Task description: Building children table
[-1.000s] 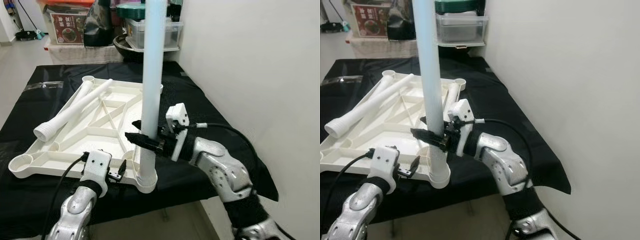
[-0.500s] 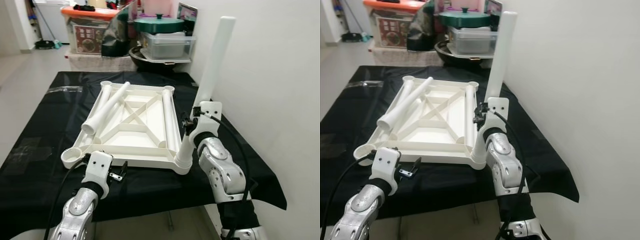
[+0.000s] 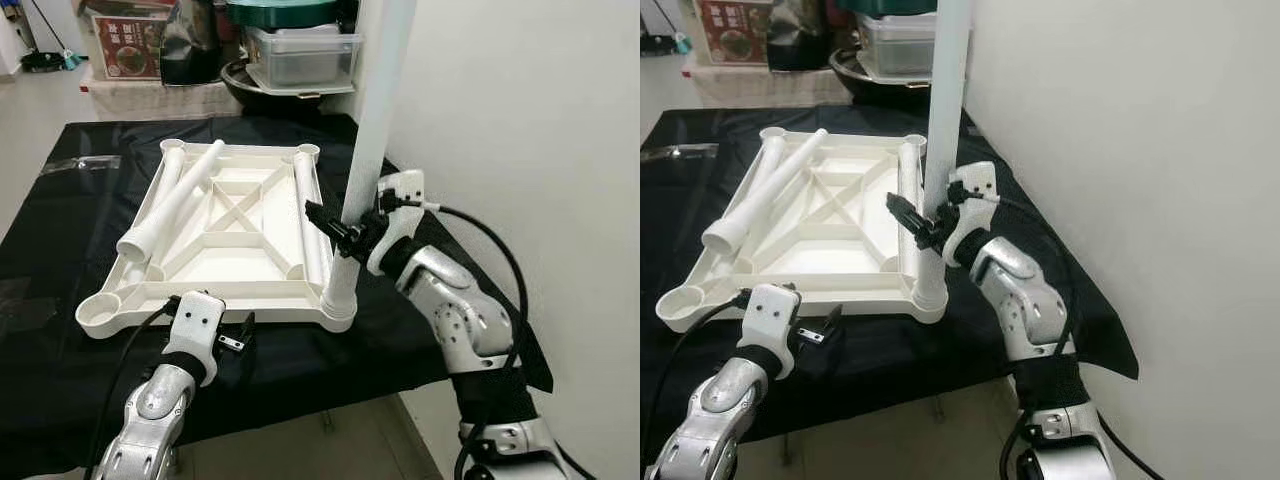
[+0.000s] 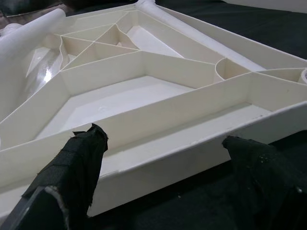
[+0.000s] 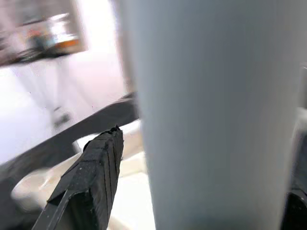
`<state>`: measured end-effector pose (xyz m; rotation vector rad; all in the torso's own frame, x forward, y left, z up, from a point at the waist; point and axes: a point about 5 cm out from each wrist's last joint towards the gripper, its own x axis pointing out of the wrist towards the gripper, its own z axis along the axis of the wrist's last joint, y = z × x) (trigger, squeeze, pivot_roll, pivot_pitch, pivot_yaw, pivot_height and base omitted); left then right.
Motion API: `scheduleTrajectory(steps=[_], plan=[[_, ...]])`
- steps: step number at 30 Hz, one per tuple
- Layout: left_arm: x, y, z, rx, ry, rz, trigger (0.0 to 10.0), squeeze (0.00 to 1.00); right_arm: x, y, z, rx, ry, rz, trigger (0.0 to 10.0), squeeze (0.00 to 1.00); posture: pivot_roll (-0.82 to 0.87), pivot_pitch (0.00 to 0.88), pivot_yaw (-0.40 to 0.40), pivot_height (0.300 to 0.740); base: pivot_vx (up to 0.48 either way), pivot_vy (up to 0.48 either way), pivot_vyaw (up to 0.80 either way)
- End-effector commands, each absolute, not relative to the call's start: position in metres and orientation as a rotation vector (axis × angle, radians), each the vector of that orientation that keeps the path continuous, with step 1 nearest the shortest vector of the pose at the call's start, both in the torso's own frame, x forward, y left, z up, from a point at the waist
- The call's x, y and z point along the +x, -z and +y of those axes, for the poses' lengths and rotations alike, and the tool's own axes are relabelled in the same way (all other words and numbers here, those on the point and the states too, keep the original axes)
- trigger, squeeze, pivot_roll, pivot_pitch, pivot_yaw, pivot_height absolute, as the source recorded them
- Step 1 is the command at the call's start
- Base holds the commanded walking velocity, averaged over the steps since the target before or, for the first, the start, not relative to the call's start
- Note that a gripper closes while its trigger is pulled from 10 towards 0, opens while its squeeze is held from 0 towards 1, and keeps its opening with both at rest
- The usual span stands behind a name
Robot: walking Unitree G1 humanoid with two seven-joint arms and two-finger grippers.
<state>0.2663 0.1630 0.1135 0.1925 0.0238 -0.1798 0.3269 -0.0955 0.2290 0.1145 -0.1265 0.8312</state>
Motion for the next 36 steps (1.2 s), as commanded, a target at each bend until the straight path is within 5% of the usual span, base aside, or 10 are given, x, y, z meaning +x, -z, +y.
scheduleTrajectory(steps=[1,5,23,24,25,29,30,33,34,36], plan=[[0.266,-0.109,0.166,0.203,0.180,0.042,10.0,0.00,0.314,-0.233,-0.081,0.104,-0.996,-0.166,10.0,0.00,0.13,0.000,-0.083,0.740,0.000,0.000,0.00],[0.265,-0.110,0.162,0.198,0.184,0.038,10.0,0.00,0.296,-0.213,-0.072,0.071,-1.137,-0.113,0.0,0.00,0.15,0.000,-0.090,0.740,0.000,0.000,0.00],[0.267,-0.109,0.162,0.202,0.194,0.042,10.0,0.00,0.346,-0.145,-0.133,0.124,-0.008,0.226,0.0,0.00,0.13,0.000,-0.074,0.740,0.000,0.000,0.00],[0.267,-0.108,0.162,0.202,0.192,0.044,10.0,0.00,0.344,-0.145,-0.133,0.113,0.017,0.225,2.4,0.00,0.13,0.000,-0.074,0.740,0.000,0.000,0.00],[0.267,-0.107,0.160,0.199,0.195,0.045,10.0,0.00,0.340,-0.153,-0.119,0.091,-0.075,0.185,10.0,0.00,0.12,0.000,-0.067,0.740,0.000,0.000,0.00],[0.266,-0.107,0.159,0.197,0.201,0.045,10.0,0.00,0.335,-0.161,-0.103,0.098,-0.182,0.148,10.0,0.00,0.12,0.000,-0.067,0.740,0.000,0.000,0.00],[0.267,-0.108,0.158,0.199,0.204,0.044,10.0,0.00,0.332,-0.170,-0.092,0.119,-0.302,0.097,10.0,1.00,0.12,0.000,-0.076,0.740,0.000,0.000,0.00],[0.268,-0.110,0.161,0.201,0.195,0.039,10.0,0.00,0.330,-0.185,-0.079,0.162,-0.519,0.038,10.0,1.00,0.12,0.000,-0.079,0.740,0.000,0.000,0.00],[0.269,-0.110,0.163,0.204,0.188,0.039,10.0,0.00,0.331,-0.191,-0.076,0.167,-0.610,0.015,10.0,0.00,0.12,0.000,-0.081,0.740,0.000,0.000,0.00],[0.269,-0.109,0.165,0.203,0.183,0.040,10.0,0.00,0.330,-0.197,-0.073,0.167,-0.689,-0.005,10.0,0.00,0.12,0.000,-0.081,0.740,0.000,0.000,0.00]])
